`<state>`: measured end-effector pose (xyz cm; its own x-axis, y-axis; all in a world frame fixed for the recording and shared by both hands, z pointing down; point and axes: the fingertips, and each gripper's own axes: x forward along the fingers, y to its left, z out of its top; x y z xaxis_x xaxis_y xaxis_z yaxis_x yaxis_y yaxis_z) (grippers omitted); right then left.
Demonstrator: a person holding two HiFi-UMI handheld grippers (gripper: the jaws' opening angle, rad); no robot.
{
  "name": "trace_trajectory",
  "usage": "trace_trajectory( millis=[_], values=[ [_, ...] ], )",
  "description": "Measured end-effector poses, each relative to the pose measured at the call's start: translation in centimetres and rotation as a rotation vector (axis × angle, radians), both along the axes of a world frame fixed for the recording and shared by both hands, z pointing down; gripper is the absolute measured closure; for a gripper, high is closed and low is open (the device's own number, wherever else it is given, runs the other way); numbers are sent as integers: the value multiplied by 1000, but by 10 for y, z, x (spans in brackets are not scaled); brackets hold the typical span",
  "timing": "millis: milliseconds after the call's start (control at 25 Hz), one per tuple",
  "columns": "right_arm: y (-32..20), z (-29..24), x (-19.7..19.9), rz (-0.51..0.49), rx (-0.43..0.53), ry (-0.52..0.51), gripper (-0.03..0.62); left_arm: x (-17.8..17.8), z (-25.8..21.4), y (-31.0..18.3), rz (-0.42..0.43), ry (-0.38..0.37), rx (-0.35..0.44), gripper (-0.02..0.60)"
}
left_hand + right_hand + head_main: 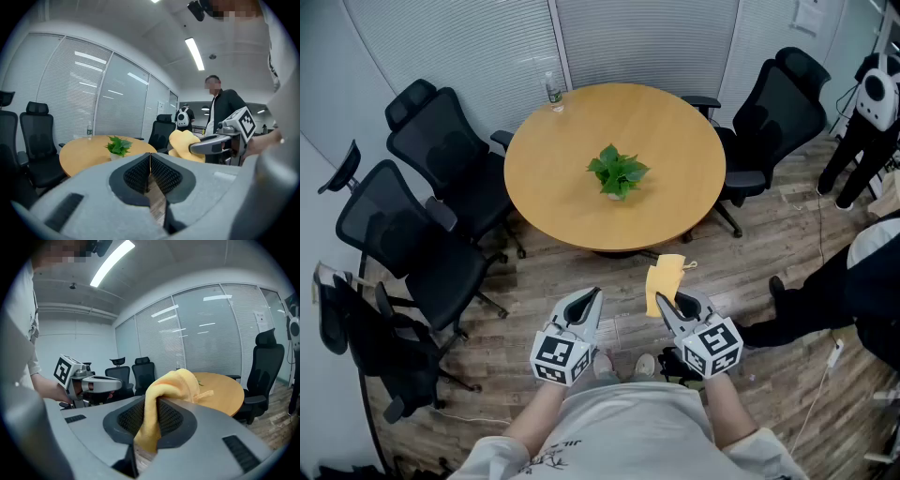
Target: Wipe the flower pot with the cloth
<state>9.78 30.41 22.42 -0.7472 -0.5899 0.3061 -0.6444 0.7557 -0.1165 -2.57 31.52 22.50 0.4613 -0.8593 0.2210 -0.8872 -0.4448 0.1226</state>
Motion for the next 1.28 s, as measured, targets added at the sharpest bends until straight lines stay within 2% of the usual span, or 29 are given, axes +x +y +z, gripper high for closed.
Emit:
trace_trajectory(
  millis=[320, 560, 880, 1280],
  values=[
    [-1, 2, -7, -3, 1, 3, 536, -3, 0, -3, 9, -5, 3, 571],
    [4, -2, -25, -17, -1, -17, 534, -18, 0, 0, 21, -2, 4, 571],
    [12, -6, -45, 46, 37, 2, 534, -39, -2, 9, 76, 7, 27, 571],
    [7, 5, -55, 92, 14, 1, 534, -50, 5, 0, 113, 8, 21, 571]
  ],
)
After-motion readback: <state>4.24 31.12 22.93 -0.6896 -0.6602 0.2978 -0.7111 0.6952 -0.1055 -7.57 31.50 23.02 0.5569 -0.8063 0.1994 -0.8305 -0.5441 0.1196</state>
